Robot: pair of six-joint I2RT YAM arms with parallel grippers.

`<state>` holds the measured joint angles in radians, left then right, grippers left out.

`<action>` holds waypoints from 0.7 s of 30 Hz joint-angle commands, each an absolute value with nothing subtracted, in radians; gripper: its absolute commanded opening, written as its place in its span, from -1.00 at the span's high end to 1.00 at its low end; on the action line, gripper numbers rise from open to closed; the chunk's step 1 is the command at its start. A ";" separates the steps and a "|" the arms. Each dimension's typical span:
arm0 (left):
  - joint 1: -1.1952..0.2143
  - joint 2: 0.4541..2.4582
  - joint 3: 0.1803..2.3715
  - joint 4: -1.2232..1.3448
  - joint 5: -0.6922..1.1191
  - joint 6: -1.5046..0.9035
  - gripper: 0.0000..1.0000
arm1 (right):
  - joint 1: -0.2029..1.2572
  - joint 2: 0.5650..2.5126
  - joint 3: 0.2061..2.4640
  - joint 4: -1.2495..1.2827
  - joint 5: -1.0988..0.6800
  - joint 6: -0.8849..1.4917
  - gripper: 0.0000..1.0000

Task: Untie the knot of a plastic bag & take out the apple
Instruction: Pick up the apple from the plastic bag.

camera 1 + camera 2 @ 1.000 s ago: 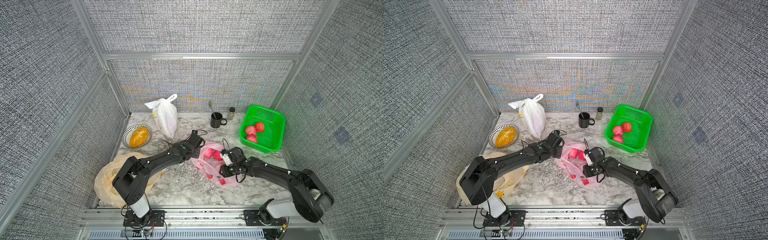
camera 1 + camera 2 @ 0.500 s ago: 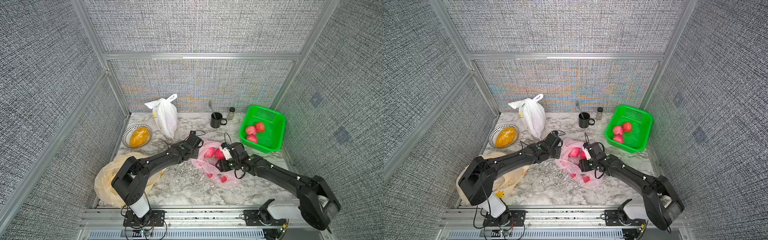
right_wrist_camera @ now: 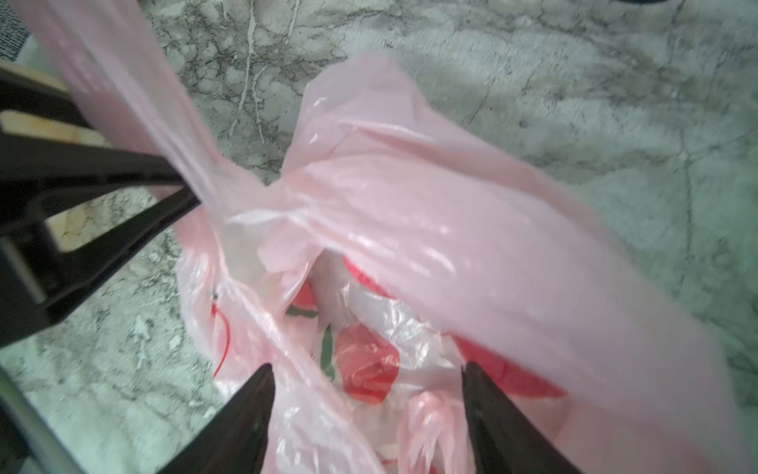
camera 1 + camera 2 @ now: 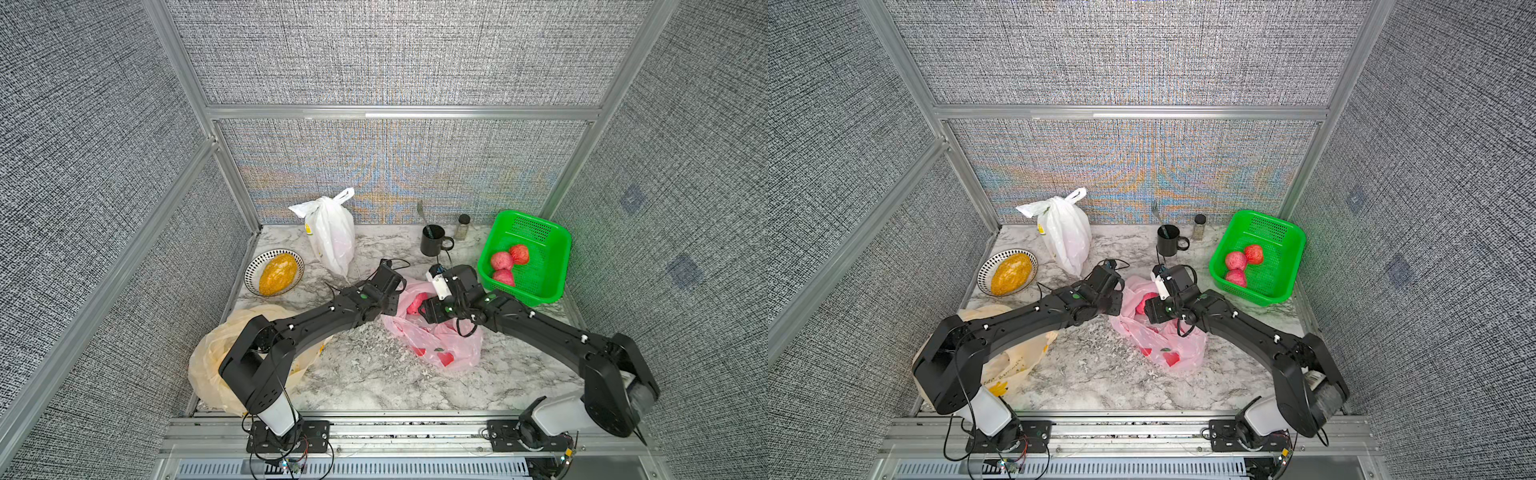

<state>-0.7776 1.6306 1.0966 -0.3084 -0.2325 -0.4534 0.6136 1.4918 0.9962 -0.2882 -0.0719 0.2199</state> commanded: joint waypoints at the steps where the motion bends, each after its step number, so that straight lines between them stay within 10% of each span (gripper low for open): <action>1: -0.778 1.620 1.089 -0.301 -0.230 -0.459 0.32 | 0.612 1.545 1.030 -0.213 0.003 0.172 -0.47; 21: -0.776 1.626 1.077 -0.304 -0.236 -0.466 0.32 | 0.611 1.685 1.078 -0.156 -0.005 0.102 -0.72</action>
